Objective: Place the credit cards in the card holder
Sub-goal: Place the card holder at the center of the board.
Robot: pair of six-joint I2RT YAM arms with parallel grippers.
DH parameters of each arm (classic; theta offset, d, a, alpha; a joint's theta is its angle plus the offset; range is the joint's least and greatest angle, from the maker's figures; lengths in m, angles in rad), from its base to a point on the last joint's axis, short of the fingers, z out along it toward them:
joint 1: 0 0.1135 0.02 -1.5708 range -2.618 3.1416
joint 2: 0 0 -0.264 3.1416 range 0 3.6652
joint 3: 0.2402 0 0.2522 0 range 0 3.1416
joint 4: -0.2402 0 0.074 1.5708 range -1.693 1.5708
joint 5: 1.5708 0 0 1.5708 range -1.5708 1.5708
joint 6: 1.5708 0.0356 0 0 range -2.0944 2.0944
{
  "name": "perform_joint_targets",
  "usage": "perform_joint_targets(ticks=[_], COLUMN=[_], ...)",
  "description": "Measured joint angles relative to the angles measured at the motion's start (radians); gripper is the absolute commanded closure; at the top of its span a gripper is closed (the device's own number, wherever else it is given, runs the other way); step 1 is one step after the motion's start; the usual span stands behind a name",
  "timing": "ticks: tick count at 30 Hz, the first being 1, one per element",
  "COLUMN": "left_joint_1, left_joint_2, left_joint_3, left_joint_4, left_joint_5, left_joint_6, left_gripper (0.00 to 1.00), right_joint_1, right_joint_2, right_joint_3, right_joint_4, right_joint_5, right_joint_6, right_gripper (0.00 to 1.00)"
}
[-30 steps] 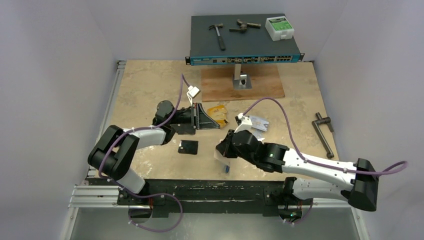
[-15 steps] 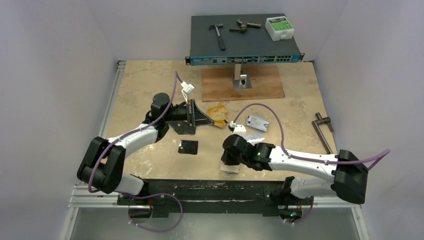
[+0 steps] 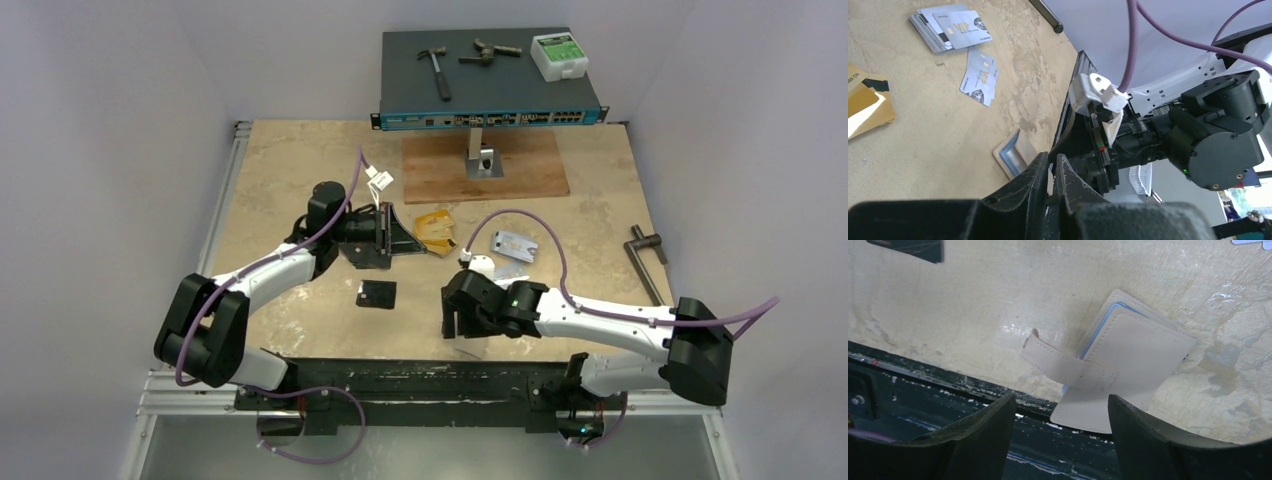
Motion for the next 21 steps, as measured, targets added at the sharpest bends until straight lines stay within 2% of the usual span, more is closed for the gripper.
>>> perform_joint_targets(ticks=[5, 12, 18, 21], left_joint_1=[0.000, 0.004, 0.016, 0.016], left_joint_2=[0.000, 0.000, 0.000, 0.000], left_joint_3=[0.012, 0.017, 0.017, 0.017], left_joint_4=[-0.019, -0.046, -0.053, -0.053], left_joint_5=[-0.001, -0.001, -0.001, -0.001], left_joint_6=[0.009, 0.031, 0.031, 0.032], left_gripper=[0.90, 0.90, 0.90, 0.91], right_joint_1=[0.008, 0.078, 0.123, 0.141], right_joint_2=[0.003, 0.212, 0.295, 0.332], right_joint_3=[0.032, 0.050, 0.124, 0.156], right_joint_4=[-0.029, -0.036, -0.079, -0.114], right_joint_5=[-0.003, 0.003, 0.046, 0.075], right_joint_6=[-0.006, -0.012, -0.024, -0.024], right_gripper=[0.30, 0.29, 0.31, 0.34])
